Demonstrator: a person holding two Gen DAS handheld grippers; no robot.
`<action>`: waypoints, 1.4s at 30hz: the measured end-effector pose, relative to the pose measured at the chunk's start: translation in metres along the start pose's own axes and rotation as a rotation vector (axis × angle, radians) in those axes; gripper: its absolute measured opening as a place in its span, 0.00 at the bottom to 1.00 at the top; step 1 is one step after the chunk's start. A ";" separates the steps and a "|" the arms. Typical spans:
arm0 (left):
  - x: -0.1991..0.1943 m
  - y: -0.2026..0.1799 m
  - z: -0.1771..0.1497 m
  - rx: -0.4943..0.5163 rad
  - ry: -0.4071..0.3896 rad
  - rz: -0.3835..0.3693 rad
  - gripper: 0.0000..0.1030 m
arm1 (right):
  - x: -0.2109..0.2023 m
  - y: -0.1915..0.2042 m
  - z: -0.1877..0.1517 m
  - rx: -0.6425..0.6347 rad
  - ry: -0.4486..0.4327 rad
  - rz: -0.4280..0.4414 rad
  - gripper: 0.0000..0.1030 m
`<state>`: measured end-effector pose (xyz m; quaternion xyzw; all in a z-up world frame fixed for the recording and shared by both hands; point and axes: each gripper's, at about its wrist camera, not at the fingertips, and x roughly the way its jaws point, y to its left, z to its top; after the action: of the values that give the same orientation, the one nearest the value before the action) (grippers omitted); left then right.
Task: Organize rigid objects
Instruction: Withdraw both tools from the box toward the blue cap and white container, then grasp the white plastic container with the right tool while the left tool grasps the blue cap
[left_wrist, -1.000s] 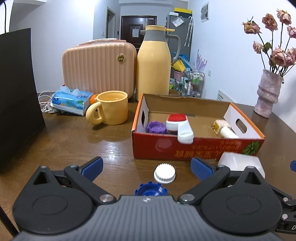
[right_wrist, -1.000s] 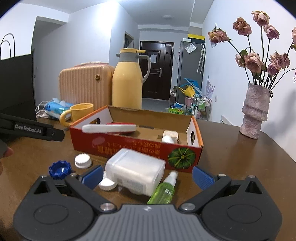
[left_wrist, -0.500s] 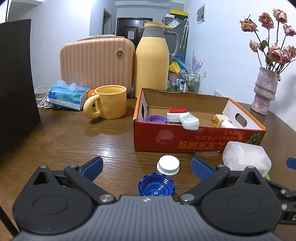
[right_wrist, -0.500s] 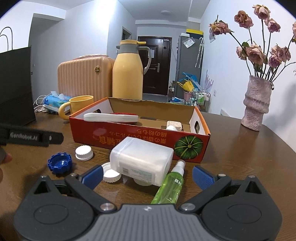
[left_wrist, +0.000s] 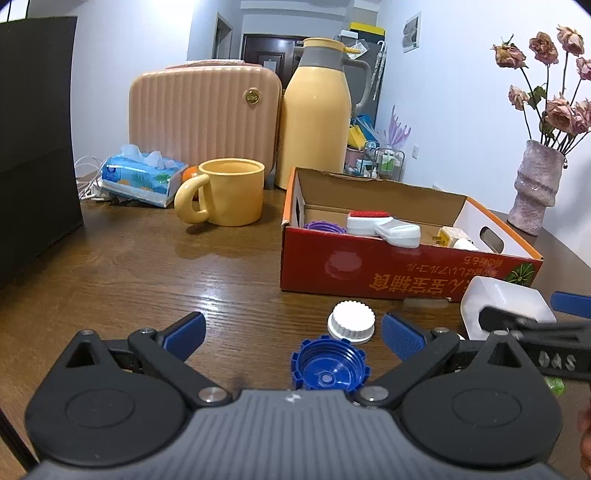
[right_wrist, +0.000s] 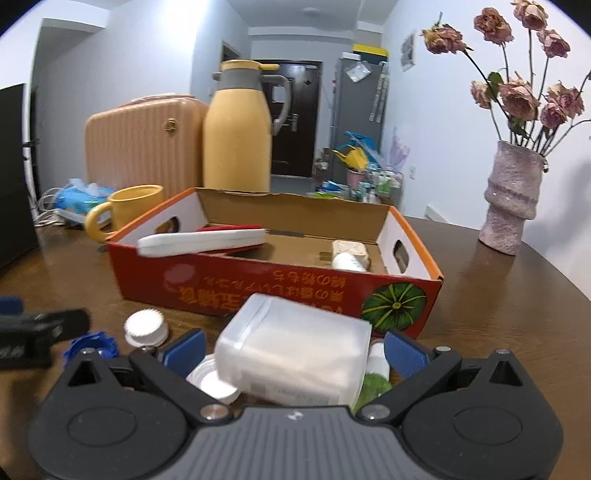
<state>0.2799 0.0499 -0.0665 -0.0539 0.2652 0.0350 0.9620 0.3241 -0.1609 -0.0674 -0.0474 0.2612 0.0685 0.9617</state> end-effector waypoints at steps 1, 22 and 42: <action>0.001 0.001 0.000 -0.005 0.005 -0.001 1.00 | 0.004 0.000 0.002 0.007 0.007 -0.006 1.00; 0.005 0.005 -0.002 -0.033 0.032 -0.006 1.00 | 0.019 -0.012 -0.007 0.037 -0.004 0.030 0.81; 0.013 -0.018 -0.014 0.092 0.077 -0.015 1.00 | -0.018 -0.053 -0.012 0.087 -0.157 0.056 0.81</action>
<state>0.2859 0.0312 -0.0836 -0.0127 0.3032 0.0133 0.9528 0.3109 -0.2166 -0.0659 0.0072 0.1890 0.0873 0.9781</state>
